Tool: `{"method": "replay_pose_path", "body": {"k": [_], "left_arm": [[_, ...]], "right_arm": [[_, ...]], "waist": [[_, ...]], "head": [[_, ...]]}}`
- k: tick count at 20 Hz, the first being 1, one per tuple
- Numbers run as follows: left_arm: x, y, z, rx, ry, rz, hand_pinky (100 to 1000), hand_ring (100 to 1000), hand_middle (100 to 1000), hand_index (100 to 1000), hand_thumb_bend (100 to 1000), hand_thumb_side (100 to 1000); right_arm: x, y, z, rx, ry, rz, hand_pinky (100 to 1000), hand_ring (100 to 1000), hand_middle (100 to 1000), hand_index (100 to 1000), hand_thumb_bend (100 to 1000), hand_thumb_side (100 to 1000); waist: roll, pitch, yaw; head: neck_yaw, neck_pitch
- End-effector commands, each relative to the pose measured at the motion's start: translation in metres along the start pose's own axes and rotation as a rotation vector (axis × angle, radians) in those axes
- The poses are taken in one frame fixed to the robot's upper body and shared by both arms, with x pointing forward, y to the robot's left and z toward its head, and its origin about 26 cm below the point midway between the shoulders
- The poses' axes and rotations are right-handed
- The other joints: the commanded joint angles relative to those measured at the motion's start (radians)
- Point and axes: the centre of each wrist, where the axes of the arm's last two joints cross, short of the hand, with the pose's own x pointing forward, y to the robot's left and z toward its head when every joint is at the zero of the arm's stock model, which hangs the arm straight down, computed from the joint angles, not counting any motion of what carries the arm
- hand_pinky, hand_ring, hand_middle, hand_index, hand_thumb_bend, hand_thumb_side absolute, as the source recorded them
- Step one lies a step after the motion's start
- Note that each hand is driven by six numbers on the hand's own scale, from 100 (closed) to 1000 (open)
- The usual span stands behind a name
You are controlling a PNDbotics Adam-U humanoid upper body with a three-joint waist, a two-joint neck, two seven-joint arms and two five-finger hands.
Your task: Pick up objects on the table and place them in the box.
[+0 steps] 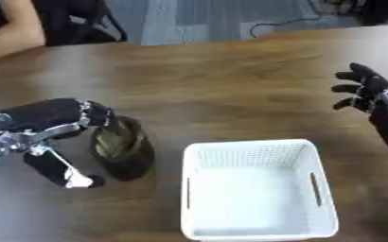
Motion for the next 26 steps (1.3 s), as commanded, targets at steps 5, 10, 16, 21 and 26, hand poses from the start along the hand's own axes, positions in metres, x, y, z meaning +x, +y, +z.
{"method": "replay_pose_path", "body": {"k": [5,10,16,21,26], "left_arm": [[-0.008,0.002,-0.006,-0.019,0.016,0.004,100,100,653,760,474,358],[-0.011,-0.006,-0.019,-0.005,0.029,0.034,100,100,611,729,470,365],[-0.013,-0.018,-0.037,0.017,0.023,0.088,100,100,576,697,464,358],[-0.013,-0.029,-0.044,0.009,0.014,0.115,100,100,551,675,463,357],[-0.014,-0.033,-0.045,0.021,0.027,0.129,100,100,481,607,472,358]], "right_arm": [[0.008,-0.009,-0.001,0.001,-0.011,0.036,653,825,872,1000,100,1000],[0.008,-0.009,-0.001,0.000,-0.009,0.036,653,826,872,1000,100,1000],[0.008,-0.009,-0.001,0.000,-0.009,0.037,653,826,872,1000,100,1000],[0.008,-0.009,-0.001,0.000,-0.011,0.038,653,826,872,1000,100,1000],[0.008,-0.009,-0.002,0.001,-0.011,0.037,653,826,872,1000,100,1000]], "waist": [[0.000,-0.014,-0.001],[0.002,-0.013,0.001],[0.003,-0.011,0.005],[0.002,-0.010,0.004],[0.002,-0.010,0.005]], "head": [[0.008,-0.003],[0.006,-0.001],[0.002,0.003],[0.001,0.003],[0.001,0.004]]}}
